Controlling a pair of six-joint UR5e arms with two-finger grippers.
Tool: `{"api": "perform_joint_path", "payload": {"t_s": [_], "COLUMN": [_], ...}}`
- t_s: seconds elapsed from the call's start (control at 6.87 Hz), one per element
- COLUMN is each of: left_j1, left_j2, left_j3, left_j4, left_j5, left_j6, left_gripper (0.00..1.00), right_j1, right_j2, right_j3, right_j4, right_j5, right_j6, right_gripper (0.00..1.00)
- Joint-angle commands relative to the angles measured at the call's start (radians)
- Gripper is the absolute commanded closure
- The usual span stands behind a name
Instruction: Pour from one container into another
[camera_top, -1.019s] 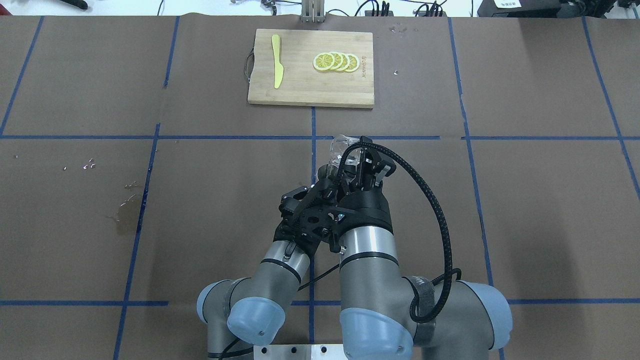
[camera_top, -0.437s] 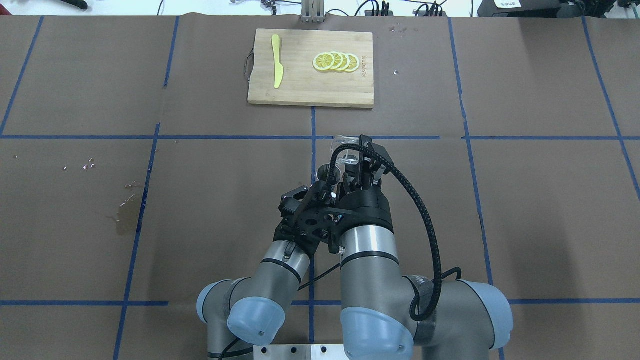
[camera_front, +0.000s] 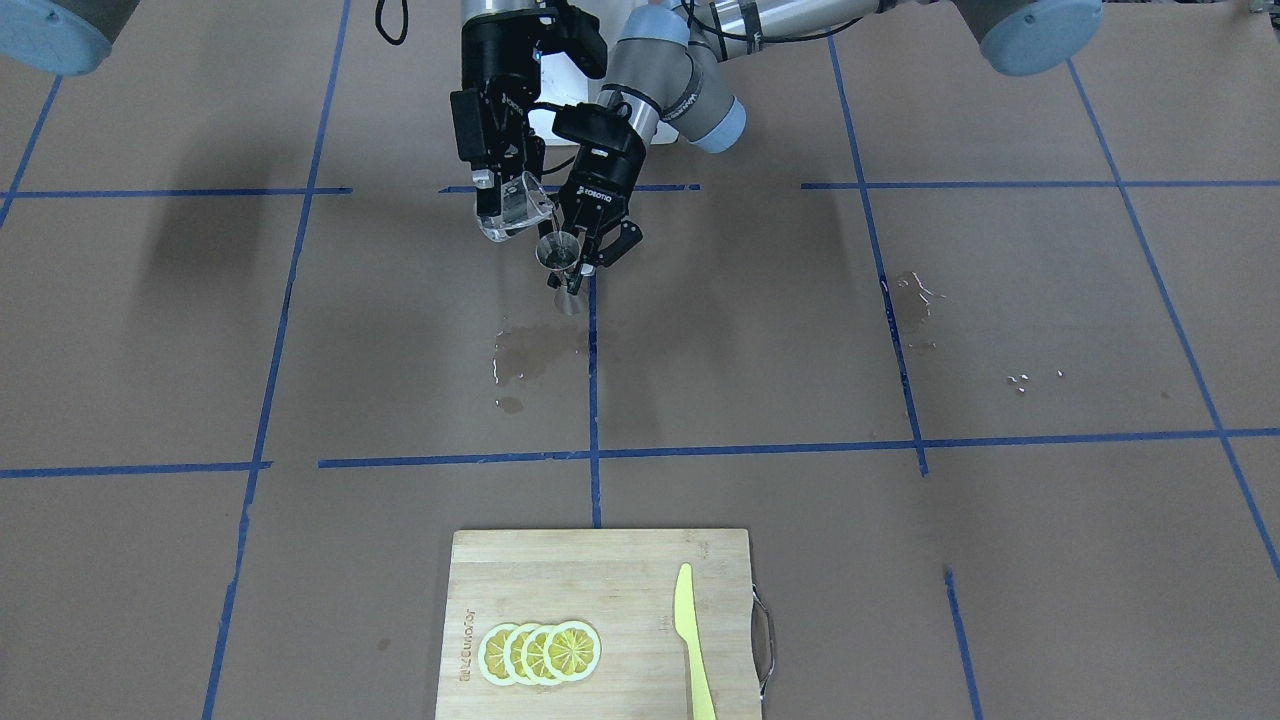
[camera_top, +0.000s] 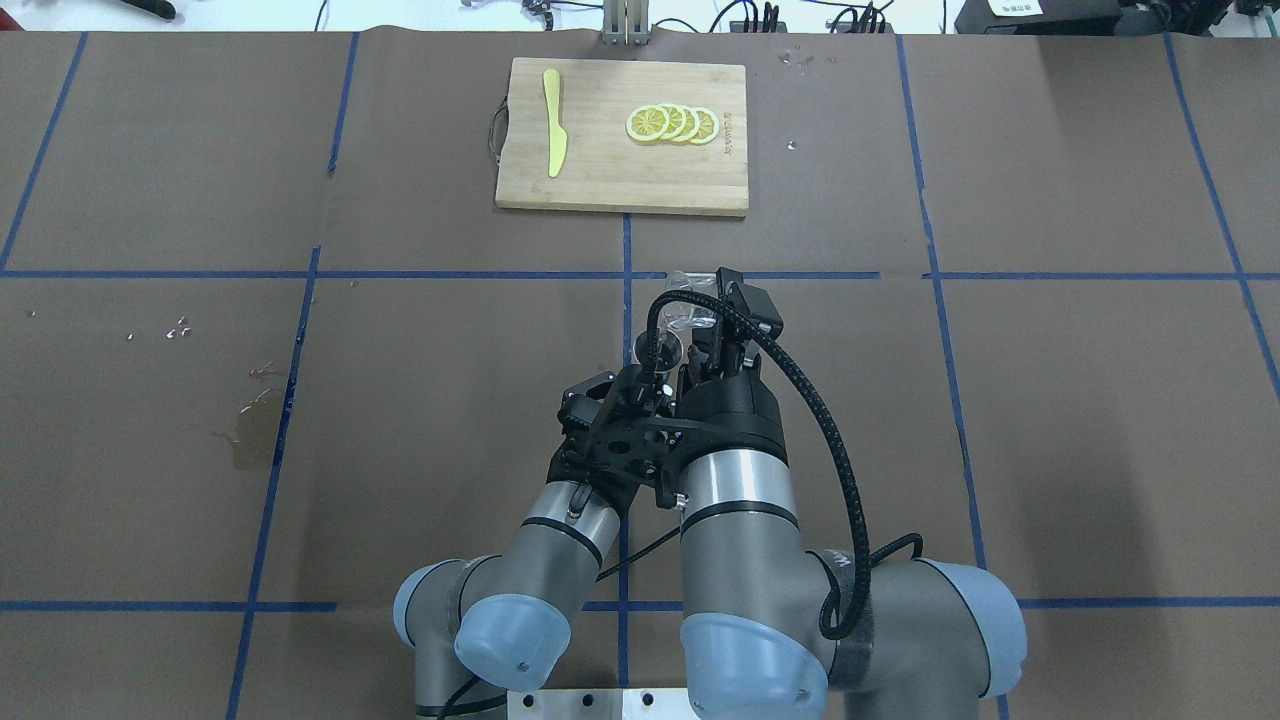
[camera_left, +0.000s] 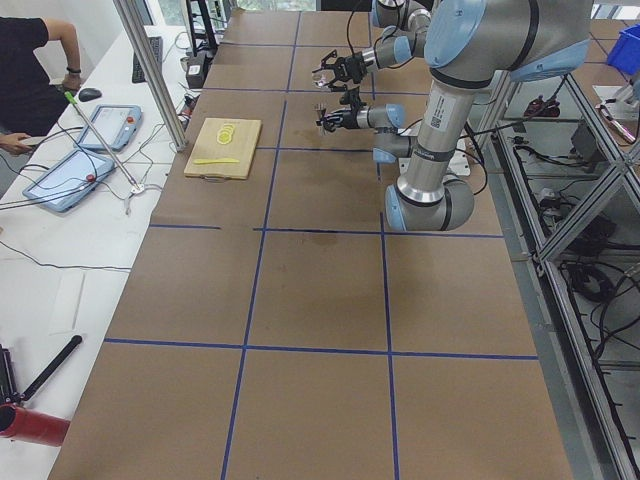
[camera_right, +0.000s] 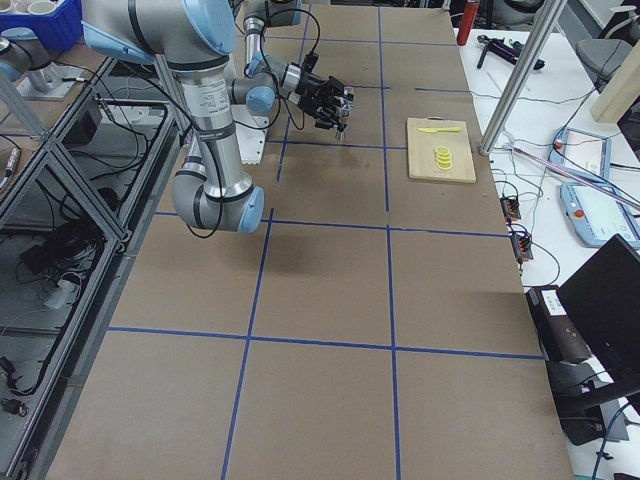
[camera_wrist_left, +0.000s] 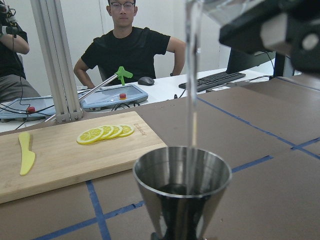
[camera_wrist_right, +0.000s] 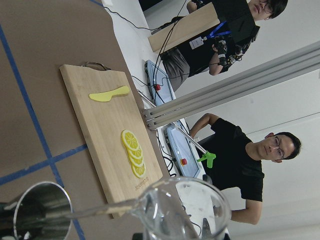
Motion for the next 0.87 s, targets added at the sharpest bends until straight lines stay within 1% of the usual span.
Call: {"api": "perform_joint_path", "payload": {"t_s": [0.0,0.29,0.73], "left_j1": [0.001,0.001,0.001], "left_j2": [0.0,0.0,0.001], "left_j3": [0.0,0.0,-0.002], "left_j4": [0.0,0.0,0.0], "left_j5": [0.0,0.0,0.0], "left_j6": [0.0,0.0,0.0], "left_gripper": [1.0,1.0,1.0], "right_j1": [0.002,0.003,0.002], "right_j2": [-0.001,-0.001,-0.001], "right_j3": [0.0,0.0,-0.001], "right_j4": [0.0,0.0,0.0], "right_j5": [0.0,0.0,0.0], "right_j6": [-0.048,-0.082,-0.084], "right_gripper": [0.99,0.99,0.99]}}
